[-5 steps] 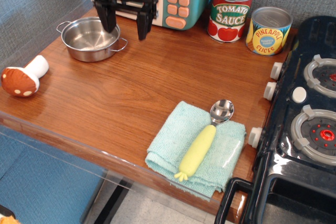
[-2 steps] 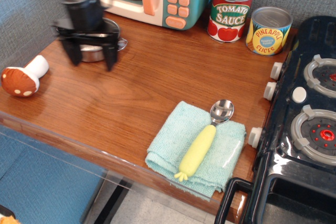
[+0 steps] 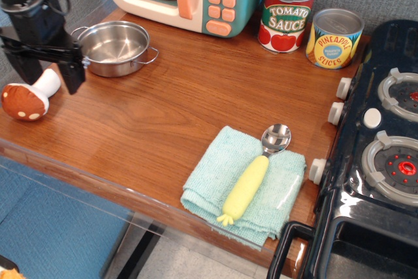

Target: Put the mushroom in the pot

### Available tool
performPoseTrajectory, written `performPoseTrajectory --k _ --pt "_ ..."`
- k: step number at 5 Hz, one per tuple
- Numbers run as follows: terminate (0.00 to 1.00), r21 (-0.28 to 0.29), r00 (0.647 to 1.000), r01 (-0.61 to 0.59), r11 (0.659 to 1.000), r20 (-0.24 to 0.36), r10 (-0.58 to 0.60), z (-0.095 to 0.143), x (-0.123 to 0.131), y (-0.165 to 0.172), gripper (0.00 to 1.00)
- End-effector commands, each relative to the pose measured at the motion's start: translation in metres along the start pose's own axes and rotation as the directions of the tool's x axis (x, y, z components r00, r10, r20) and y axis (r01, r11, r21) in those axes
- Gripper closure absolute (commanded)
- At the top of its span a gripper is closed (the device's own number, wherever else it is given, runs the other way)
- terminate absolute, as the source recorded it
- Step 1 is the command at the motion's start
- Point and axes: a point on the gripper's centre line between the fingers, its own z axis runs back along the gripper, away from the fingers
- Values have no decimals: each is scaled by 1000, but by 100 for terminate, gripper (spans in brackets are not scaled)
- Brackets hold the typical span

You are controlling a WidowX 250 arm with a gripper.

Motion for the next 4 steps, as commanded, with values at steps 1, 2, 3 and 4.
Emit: performPoseTrajectory --k 1,2,3,4 --pt "0 59 996 -44 997 86 39 36 -5 34 0" --pt "0 101 999 -53 993 7 52 25 -4 36 0" --pt "0 138 996 -56 989 -60 65 14 -6 39 0" --pt "0 161 990 -69 985 -110 88 2 -6 41 0"
